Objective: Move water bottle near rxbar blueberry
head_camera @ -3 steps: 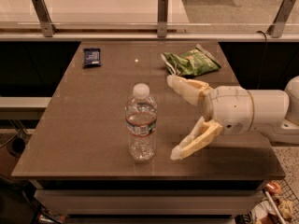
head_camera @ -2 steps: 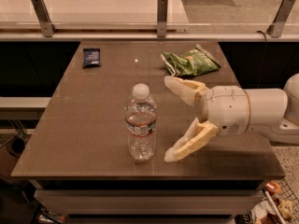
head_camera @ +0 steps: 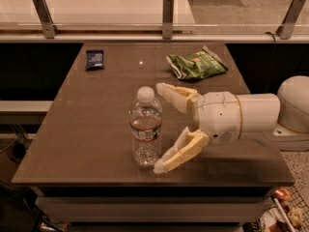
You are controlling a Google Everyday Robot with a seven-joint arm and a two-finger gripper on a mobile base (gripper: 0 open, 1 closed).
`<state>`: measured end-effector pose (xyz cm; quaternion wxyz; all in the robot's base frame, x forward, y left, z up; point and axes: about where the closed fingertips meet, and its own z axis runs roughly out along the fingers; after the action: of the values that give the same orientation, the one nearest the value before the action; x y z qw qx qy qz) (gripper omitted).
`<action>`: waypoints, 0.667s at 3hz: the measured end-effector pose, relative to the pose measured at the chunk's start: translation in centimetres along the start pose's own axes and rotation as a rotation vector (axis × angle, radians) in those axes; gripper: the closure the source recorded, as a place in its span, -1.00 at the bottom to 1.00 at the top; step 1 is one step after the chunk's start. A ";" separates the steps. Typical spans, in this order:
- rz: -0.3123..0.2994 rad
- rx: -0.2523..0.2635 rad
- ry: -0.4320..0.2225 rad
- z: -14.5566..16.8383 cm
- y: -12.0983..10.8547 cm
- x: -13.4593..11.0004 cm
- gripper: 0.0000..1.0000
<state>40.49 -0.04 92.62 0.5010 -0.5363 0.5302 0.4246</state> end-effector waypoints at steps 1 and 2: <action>-0.007 -0.005 0.013 0.7 0.4 -0.2 -0.67; -0.010 -0.009 0.014 0.9 0.5 -0.4 -0.20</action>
Offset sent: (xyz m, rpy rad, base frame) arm -0.0036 0.0066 0.0010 -0.0123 -0.0051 0.0041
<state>39.99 0.90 92.82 0.4971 -0.5440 0.5291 0.4206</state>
